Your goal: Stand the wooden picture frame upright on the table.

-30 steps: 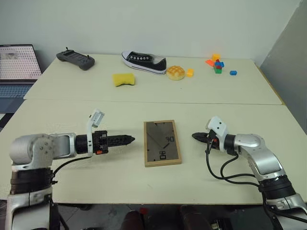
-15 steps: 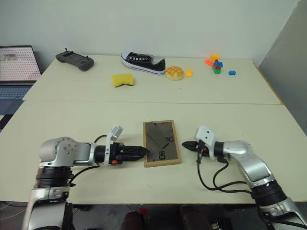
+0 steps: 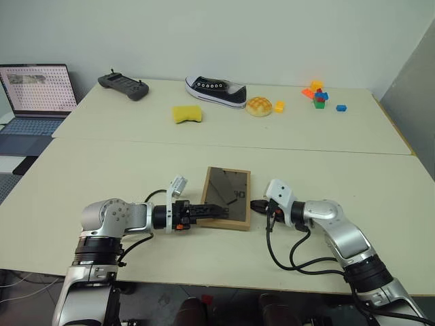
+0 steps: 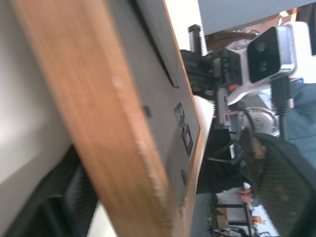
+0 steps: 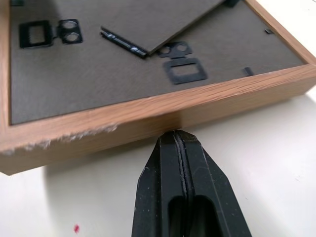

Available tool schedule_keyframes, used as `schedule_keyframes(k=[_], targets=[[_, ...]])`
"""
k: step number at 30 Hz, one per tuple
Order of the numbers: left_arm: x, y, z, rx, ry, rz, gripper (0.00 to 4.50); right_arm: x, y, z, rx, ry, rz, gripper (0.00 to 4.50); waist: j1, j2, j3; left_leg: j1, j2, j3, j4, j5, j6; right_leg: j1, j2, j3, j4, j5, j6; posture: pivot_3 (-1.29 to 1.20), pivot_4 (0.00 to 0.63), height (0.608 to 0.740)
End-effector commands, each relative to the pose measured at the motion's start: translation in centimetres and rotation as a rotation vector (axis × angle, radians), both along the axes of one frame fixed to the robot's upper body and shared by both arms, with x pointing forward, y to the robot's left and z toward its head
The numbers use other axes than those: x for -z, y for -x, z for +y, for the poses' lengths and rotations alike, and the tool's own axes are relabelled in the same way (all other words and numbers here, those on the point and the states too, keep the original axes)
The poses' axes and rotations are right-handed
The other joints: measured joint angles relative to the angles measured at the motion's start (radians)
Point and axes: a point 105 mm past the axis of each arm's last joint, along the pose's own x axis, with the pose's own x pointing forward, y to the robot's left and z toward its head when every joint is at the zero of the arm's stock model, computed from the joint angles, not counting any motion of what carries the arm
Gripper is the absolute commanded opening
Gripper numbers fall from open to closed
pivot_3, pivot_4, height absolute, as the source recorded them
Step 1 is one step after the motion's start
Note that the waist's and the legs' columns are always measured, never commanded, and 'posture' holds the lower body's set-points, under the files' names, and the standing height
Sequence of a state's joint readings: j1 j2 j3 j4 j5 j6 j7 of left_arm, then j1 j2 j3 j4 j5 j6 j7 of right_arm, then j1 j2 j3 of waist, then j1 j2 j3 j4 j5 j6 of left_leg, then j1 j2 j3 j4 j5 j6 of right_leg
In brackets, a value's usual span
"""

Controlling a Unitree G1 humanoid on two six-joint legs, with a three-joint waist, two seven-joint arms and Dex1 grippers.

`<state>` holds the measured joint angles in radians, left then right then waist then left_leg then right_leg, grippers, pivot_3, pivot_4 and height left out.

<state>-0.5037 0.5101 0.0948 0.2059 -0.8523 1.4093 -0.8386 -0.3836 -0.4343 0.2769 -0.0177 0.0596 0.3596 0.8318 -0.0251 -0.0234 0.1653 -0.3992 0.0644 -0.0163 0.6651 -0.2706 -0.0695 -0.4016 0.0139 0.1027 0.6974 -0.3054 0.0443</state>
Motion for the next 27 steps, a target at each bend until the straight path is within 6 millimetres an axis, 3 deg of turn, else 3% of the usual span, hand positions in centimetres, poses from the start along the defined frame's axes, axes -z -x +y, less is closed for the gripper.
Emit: schedule_keyframes(k=[1, 7, 11, 14, 20, 27], targets=[[1.1, 0.4, 0.4, -0.007, -0.029, 0.025, 3.33, -1.1, -0.5, -0.3, 0.012, -0.015, -0.055, 0.00, -0.003, 0.000, 0.000, 0.000, 0.000, 0.000, 0.000, 0.000, 0.000, 0.000, 0.000, 0.000, 0.000, 0.000, 0.000, 0.00, 0.150, 0.740], [1.2, 0.6, -0.2, 0.023, -0.043, -0.009, 2.11, -1.3, -0.8, -0.1, 0.021, -0.021, -0.071, 0.00, -0.007, 0.000, 0.000, 0.000, 0.000, -0.002, 0.000, 0.000, 0.000, 0.000, 0.000, -0.002, 0.000, 0.000, 0.000, 0.00, 0.150, 0.740], [-0.2, -0.9, -0.7, -0.020, -0.013, -0.064, 1.46, -3.4, -2.0, -2.1, 0.051, -0.002, -0.137, 0.00, -0.002, 0.000, 0.000, -0.001, 0.000, -0.003, 0.000, 0.000, 0.000, 0.000, 0.000, -0.003, -0.001, 0.000, 0.000, 0.00, 0.150, 0.740], [-2.1, -1.4, -0.6, -0.031, 0.043, -0.102, 1.33, -5.3, -2.7, -3.6, 0.066, -0.004, -0.171, 0.00, -0.001, 0.000, 0.000, -0.002, -0.001, -0.004, 0.000, 0.000, 0.000, 0.001, -0.001, -0.004, -0.001, 0.000, 0.000, 0.00, 0.150, 0.740], [-6.6, -1.2, -0.4, 0.002, 0.089, -0.288, 1.32, -12.1, -1.7, -3.7, -0.009, -0.226, -0.062, 1.13, -0.011, 0.000, 0.002, -0.002, 0.000, -0.006, -0.001, 0.000, 0.000, 0.000, 0.001, -0.004, -0.001, -0.001, -0.001, 0.00, 0.150, 0.740], [-10.2, -1.7, -0.9, -0.048, 0.125, -0.514, 1.32, -16.0, -0.6, -0.4, -0.108, -0.442, 0.064, 2.55, -0.009, 0.000, 0.002, -0.003, 0.000, -0.006, -0.001, 0.000, 0.000, -0.002, 0.001, -0.005, 0.000, -0.001, -0.002, 0.00, 0.150, 0.740]])
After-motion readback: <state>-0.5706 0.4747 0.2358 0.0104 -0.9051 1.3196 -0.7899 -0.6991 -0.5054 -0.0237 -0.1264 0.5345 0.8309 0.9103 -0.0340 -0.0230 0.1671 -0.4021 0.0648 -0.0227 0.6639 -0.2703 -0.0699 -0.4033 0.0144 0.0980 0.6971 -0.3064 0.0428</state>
